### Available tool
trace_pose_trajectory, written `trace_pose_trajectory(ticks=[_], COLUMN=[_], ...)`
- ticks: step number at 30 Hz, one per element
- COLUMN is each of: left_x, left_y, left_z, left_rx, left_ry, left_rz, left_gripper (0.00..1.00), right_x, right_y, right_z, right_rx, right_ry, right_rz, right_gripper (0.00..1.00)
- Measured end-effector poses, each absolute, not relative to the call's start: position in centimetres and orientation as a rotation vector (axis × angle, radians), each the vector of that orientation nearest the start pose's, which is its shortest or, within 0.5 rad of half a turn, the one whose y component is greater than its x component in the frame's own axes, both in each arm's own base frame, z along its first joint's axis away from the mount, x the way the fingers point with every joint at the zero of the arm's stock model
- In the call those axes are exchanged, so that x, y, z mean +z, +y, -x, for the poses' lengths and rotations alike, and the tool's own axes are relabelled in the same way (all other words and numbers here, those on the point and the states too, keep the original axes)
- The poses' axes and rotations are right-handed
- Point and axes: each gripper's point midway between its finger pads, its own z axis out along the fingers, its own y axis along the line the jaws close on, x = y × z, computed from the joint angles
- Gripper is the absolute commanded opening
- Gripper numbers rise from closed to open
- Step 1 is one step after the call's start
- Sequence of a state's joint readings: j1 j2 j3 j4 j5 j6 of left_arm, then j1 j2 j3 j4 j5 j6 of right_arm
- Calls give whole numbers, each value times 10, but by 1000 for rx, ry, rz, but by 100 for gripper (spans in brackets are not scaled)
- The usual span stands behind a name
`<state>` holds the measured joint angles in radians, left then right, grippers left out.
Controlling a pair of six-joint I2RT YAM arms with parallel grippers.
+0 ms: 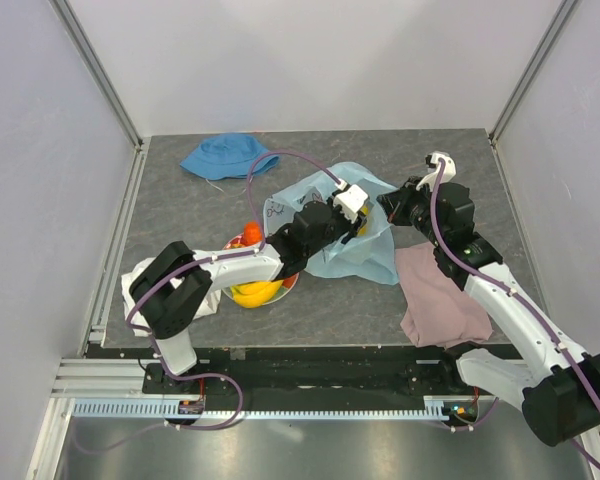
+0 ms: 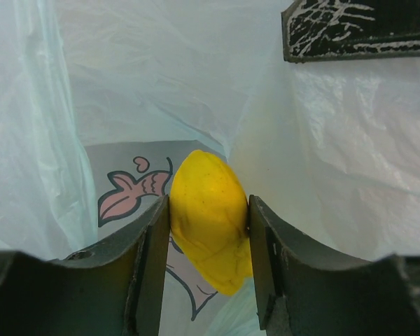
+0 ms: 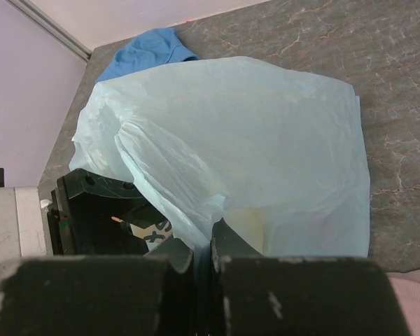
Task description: Place the fruits into the plastic bag
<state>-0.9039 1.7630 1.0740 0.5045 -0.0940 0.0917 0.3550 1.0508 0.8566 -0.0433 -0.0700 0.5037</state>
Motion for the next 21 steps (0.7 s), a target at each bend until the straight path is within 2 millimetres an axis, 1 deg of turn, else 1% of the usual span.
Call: trace_pose_trajectory(ticks=[1, 4, 7, 16, 21], left_x=[176, 175, 174, 173, 176], left_y=[-407, -405, -403, -403, -403], left_z=[-347, -348, -350, -350, -348], left_rx=[-512, -528, -542, -564, -584], left_ry=[1604, 1620, 1629, 1637, 1632], left_rz=[-782, -770, -761, -765, -765], left_gripper=[62, 71, 75, 77, 77], right_x=[260, 258, 257, 257, 257], right_y=[160, 161, 161, 161, 161], right_z=[-339, -339, -339, -340, -340], right_rx=[669, 669, 668, 668, 667], right_ry=[1859, 1865, 1867, 1867, 1867], right_rz=[-87, -88, -89, -89, -90], right_gripper=[0, 0, 0, 0, 0])
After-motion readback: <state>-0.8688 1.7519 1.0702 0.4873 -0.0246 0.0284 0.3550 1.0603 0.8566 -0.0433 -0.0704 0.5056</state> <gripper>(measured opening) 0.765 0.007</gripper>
